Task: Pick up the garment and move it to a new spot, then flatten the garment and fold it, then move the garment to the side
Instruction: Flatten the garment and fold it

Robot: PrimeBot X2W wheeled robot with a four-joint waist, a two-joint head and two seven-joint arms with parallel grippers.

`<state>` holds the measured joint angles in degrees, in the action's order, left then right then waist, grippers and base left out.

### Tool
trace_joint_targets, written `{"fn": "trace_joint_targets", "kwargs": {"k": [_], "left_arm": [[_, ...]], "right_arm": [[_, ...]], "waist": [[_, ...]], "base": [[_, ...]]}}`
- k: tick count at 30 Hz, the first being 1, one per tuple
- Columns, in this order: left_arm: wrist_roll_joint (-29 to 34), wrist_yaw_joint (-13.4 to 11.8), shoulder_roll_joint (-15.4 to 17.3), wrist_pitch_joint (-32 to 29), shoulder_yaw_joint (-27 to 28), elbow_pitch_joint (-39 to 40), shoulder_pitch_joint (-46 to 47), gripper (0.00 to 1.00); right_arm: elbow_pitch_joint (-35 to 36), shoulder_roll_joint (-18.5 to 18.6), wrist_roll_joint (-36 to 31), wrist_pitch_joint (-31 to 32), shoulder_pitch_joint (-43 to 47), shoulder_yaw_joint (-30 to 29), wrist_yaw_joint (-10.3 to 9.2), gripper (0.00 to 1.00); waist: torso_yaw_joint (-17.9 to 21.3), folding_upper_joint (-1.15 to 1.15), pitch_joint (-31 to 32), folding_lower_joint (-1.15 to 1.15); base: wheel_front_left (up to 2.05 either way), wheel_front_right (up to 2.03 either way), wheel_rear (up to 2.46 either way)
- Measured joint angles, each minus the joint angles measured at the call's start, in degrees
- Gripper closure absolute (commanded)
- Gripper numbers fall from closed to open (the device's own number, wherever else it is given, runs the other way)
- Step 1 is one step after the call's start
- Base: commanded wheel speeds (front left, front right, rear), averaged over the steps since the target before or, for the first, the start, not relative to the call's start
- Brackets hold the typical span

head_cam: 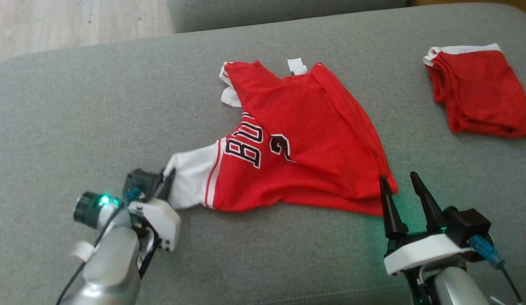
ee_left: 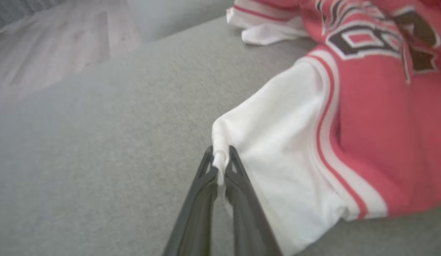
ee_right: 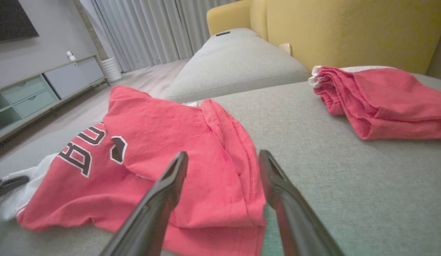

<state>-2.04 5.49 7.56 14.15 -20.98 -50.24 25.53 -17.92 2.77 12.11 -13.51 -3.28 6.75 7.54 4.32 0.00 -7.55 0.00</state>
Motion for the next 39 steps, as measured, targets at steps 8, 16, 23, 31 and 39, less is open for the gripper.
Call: {"fn": "trace_joint_targets", "kwargs": {"k": [8,16,23,31,39], "left_arm": [[-2.45,-5.11,0.98,0.15,5.08,16.33,-2.37,1.00],[-3.25,-5.99,0.63,0.15,6.54,24.81,-10.53,1.00],[-3.25,-5.91,-0.46,0.15,6.83,26.33,-11.25,1.00],[-3.25,-5.42,-0.77,0.15,7.12,26.51,-11.26,1.00],[-5.50,-4.47,-1.19,0.15,10.69,28.08,-11.31,1.00]], "right_arm": [[-4.06,-0.04,0.33,4.06,0.42,-1.59,0.00,0.00],[-10.09,-0.04,4.09,9.33,0.48,-2.61,0.00,0.00],[-11.94,-0.05,6.82,11.77,0.32,0.00,0.00,0.00],[-12.43,0.07,11.07,12.98,-0.64,4.43,0.00,1.00],[-7.83,-0.07,12.16,10.28,-1.01,7.16,0.00,1.00]], "waist": [[-1.71,0.00,1.11,0.00],[-3.06,0.00,1.12,0.00],[-3.56,0.00,1.33,0.00],[-3.78,0.00,1.41,0.00],[-3.67,0.00,2.65,0.00]], "base": [[0.00,0.00,0.00],[0.00,0.00,0.00],[0.00,0.00,0.00],[0.00,0.00,0.00],[0.00,0.00,0.00]]}}
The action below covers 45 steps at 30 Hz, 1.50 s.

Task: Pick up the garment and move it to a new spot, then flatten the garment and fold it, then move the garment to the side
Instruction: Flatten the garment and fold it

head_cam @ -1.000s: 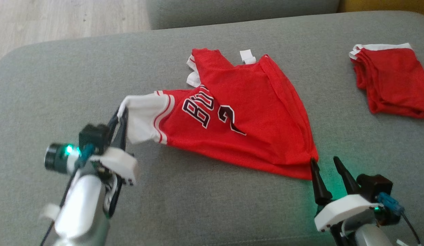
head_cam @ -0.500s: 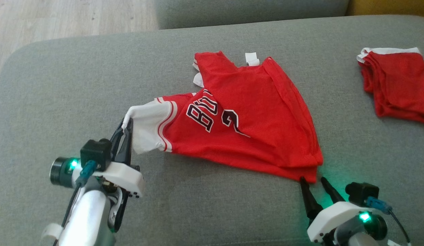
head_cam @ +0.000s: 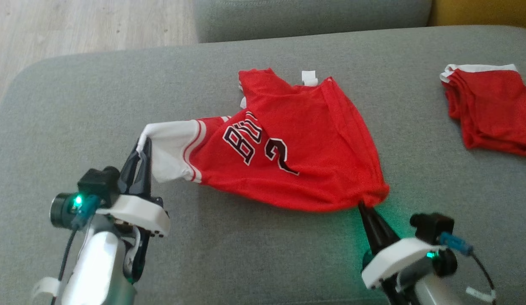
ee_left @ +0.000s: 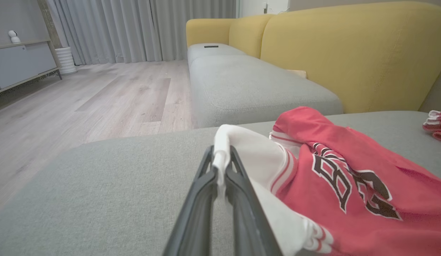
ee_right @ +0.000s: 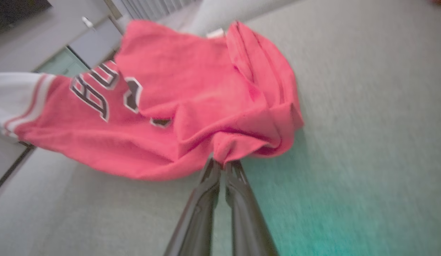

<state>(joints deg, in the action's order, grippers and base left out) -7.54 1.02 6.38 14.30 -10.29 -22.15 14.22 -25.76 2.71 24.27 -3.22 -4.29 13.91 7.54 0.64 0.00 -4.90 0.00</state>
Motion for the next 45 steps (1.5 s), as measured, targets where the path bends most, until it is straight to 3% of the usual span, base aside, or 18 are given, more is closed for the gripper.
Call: {"fn": "trace_joint_targets", "kwargs": {"k": [6,13,22,28,35,45], "left_arm": [[-1.19,1.59,0.07,0.00,1.94,2.08,0.30,1.00],[-3.74,3.11,0.19,0.00,3.72,4.56,6.04,1.00],[-6.92,4.09,0.34,-2.41,4.85,8.96,16.90,1.00],[-6.91,3.66,1.19,-5.49,5.22,12.51,23.93,1.00],[-6.91,2.42,2.80,-10.15,5.65,18.12,23.47,1.00],[-6.70,3.63,7.73,-18.05,4.54,21.47,22.22,1.00]], "right_arm": [[9.07,1.04,-2.49,-1.90,-4.92,0.31,0.00,1.00],[19.46,7.58,-4.30,-0.52,-15.41,0.26,0.00,1.00],[23.40,12.55,-5.06,2.55,-29.13,1.13,0.00,1.00],[24.63,12.79,-7.04,3.30,-34.22,0.23,0.00,1.00],[29.50,11.38,-9.53,7.38,-31.92,-3.43,0.00,1.00],[30.82,9.82,-10.15,14.92,-29.08,-5.77,0.00,1.00]], "waist": [[0.77,0.00,1.41,0.00],[1.47,0.00,3.32,0.00],[1.03,0.00,5.46,0.00],[0.21,0.00,7.10,0.00],[-0.83,0.00,7.74,0.00],[-0.76,0.00,2.29,0.00]], "base": [[0.00,0.00,0.00],[0.00,0.00,0.00],[0.00,0.00,0.00],[0.00,0.00,0.00],[0.00,0.00,0.00],[0.00,0.00,0.00]]}}
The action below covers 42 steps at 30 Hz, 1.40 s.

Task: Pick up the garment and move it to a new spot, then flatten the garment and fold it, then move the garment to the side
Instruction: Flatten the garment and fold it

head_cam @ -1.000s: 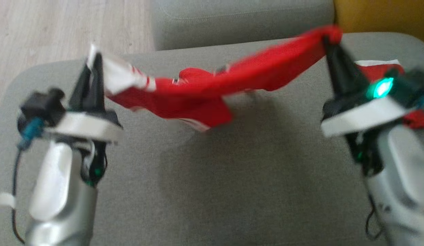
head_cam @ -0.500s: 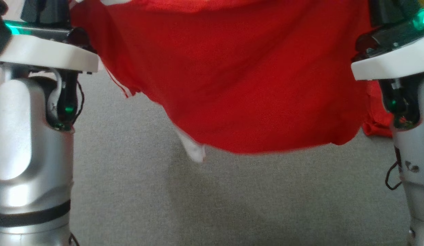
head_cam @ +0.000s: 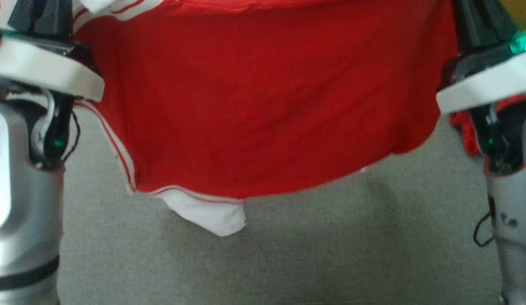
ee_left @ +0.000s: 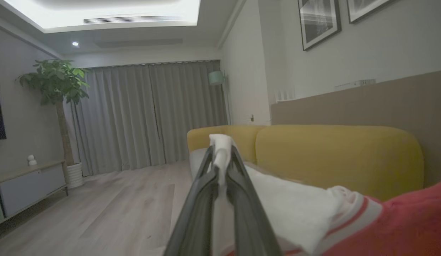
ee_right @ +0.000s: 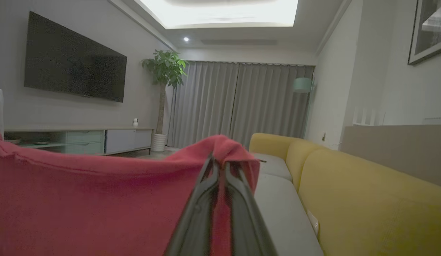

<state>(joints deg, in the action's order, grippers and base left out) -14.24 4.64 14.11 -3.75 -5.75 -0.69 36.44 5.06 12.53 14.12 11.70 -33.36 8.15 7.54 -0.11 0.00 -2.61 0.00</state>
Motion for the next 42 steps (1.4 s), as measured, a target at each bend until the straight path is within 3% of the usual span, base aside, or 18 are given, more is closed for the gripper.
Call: {"fn": "trace_joint_targets", "kwargs": {"k": [5,10,16,20,25,29,36,42], "left_arm": [[1.05,1.54,3.08,-0.59,-2.65,-6.79,10.75,1.00],[3.18,2.44,5.10,3.49,-4.91,-19.50,31.00,1.00],[5.02,2.43,3.78,12.71,-6.14,-35.07,51.26,1.00],[5.67,2.43,1.83,17.24,-6.91,-41.96,56.31,1.00],[5.39,2.48,0.94,18.47,-8.81,-45.79,54.81,1.00],[3.89,2.50,-0.46,18.47,-9.10,-42.79,45.63,1.00],[3.52,2.92,0.00,18.46,-13.81,-37.39,20.97,1.00],[3.49,2.93,2.49,18.46,-18.39,-33.89,9.85,1.00]], "right_arm": [[-8.37,1.70,0.92,-0.98,-11.27,1.82,0.00,1.00],[-24.43,4.23,0.40,-8.39,-31.86,5.21,0.00,1.00],[-42.97,3.83,-4.37,-20.72,-50.93,4.12,0.00,1.00],[-51.04,2.45,-6.55,-25.43,-55.98,2.47,0.00,1.00],[-56.11,0.85,-6.48,-26.41,-54.97,2.41,0.00,1.00],[-59.04,0.51,-3.27,-26.41,-47.73,5.05,0.00,1.00],[-63.74,0.99,4.52,-25.69,-31.17,17.57,0.00,1.00],[-61.85,4.98,11.82,-22.37,-24.48,25.97,0.00,1.00]], "waist": [[0.54,0.00,-6.71,0.00],[1.09,0.00,-14.89,0.02],[1.15,0.01,-22.95,0.04],[0.38,0.01,-25.33,0.03],[-0.81,0.00,-26.15,0.00],[-1.84,0.00,-25.96,0.01],[-2.78,0.00,-22.45,0.00],[-3.58,0.00,-18.80,0.00]], "base": [[0.00,0.00,0.00],[0.00,0.00,0.00],[0.00,0.00,0.00],[0.00,0.00,0.00],[0.00,0.00,0.00],[0.00,0.00,0.00],[0.00,0.00,0.00],[0.00,0.00,0.00]]}}
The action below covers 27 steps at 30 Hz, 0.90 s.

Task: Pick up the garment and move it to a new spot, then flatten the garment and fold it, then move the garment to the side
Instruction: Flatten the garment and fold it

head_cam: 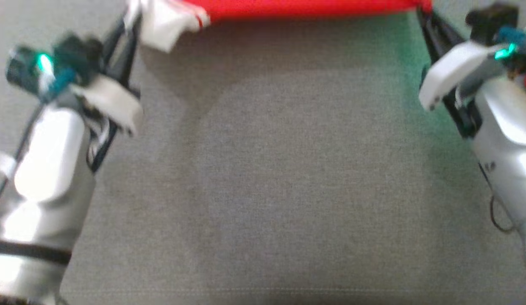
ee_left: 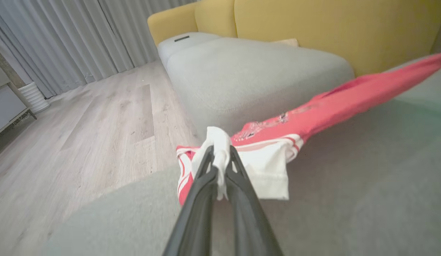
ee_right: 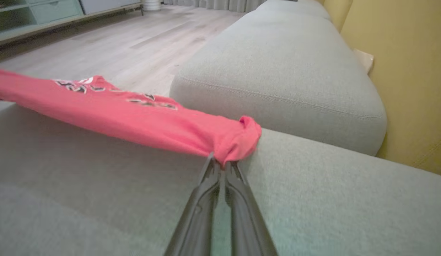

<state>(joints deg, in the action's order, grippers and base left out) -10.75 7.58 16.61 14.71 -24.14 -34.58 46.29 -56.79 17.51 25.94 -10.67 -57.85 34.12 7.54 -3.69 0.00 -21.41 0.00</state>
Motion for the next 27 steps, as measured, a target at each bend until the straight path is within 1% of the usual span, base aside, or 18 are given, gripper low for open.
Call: {"fn": "trace_joint_targets", "kwargs": {"k": [4,7,14,18,21,27], "left_arm": [[-0.74,0.01,2.96,0.00,-5.70,1.00,-6.38,1.00],[-2.08,0.01,4.22,-0.01,-9.24,1.25,-10.44,1.00],[-4.07,0.01,7.47,-0.01,-14.78,2.98,-14.99,1.00],[-4.55,0.01,9.23,-0.01,-17.30,3.96,-17.11,1.00],[-4.74,0.01,10.58,-0.09,-18.30,5.35,-19.31,1.00],[-6.09,-0.09,13.56,-2.31,-19.59,11.01,-25.33,1.00]], "right_arm": [[4.02,4.02,5.65,4.28,4.90,6.80,0.00,1.00],[7.38,7.44,9.22,7.20,8.27,11.82,0.00,1.00],[14.07,14.15,14.19,11.90,14.50,21.75,0.00,1.00],[17.07,16.99,16.95,13.80,17.47,25.41,0.00,1.00],[19.48,18.46,19.37,15.15,19.50,27.41,0.00,1.00],[25.50,22.32,23.35,18.07,23.48,30.62,0.00,1.00]], "waist": [[-0.53,0.00,3.18,0.00],[-0.87,0.00,5.66,0.00],[-1.42,0.00,11.24,0.00],[-1.47,0.00,13.95,0.00],[-1.35,0.00,15.81,0.00],[-0.98,0.00,19.52,0.00]], "base": [[0.00,0.00,0.00],[0.00,0.00,0.00],[0.00,0.00,0.00],[0.00,0.00,0.00],[0.00,0.00,0.00],[0.00,0.00,0.00]]}}
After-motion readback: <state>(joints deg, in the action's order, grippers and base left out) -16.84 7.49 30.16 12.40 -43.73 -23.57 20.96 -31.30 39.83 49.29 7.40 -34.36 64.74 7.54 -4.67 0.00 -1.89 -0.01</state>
